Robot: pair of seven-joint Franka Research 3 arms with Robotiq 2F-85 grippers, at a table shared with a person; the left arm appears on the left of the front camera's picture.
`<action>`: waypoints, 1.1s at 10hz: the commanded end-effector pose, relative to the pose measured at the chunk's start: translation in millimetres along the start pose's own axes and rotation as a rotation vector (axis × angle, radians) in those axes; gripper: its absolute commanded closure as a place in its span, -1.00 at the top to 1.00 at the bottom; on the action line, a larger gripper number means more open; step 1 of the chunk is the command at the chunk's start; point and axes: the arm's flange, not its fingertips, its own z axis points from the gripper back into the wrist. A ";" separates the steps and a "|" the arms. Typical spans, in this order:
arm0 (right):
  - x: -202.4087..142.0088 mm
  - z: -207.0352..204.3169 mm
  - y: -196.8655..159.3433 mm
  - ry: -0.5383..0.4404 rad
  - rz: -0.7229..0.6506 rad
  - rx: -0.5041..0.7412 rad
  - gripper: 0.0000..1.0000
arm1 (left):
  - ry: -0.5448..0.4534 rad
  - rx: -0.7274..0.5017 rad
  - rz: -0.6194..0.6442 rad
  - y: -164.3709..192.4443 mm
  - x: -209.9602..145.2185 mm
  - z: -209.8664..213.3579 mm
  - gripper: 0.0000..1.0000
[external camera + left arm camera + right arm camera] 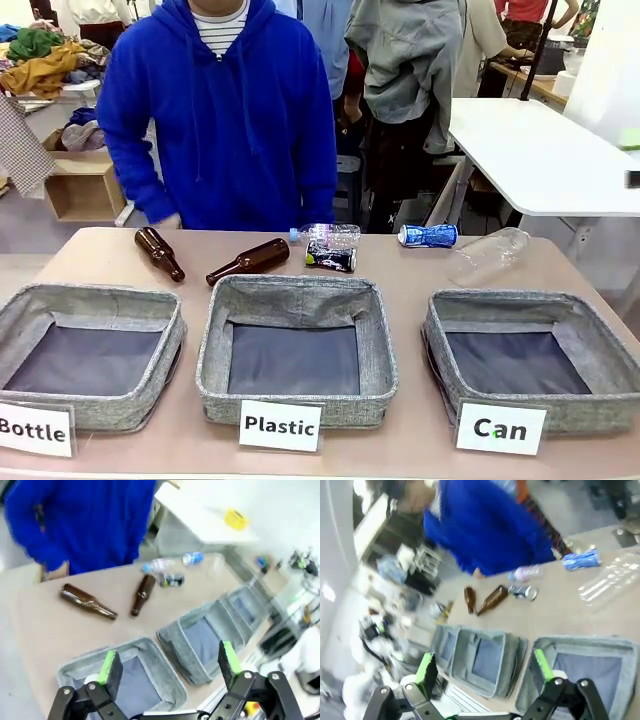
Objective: Sort the can waste into the basket.
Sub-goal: Pick up the can waste from the table and place it in the right Fabric basket.
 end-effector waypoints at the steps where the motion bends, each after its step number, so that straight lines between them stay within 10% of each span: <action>1: -68.9 14.0 -63.0 -0.136 -0.138 0.019 1.00 | -0.173 -0.113 0.171 49.8 -79.4 1.9 1.00; 4: -80.2 29.1 -100.4 -0.238 -0.301 -0.079 1.00 | -0.319 -0.154 0.395 91.4 -121.9 -3.4 1.00; 5: -15.2 65.9 -103.3 -0.188 -0.267 -0.028 1.00 | -0.239 -0.119 0.322 114.8 -72.3 42.8 1.00; 11: -15.2 65.9 -103.3 -0.188 -0.267 -0.028 1.00 | -0.239 -0.119 0.322 114.8 -72.3 42.8 1.00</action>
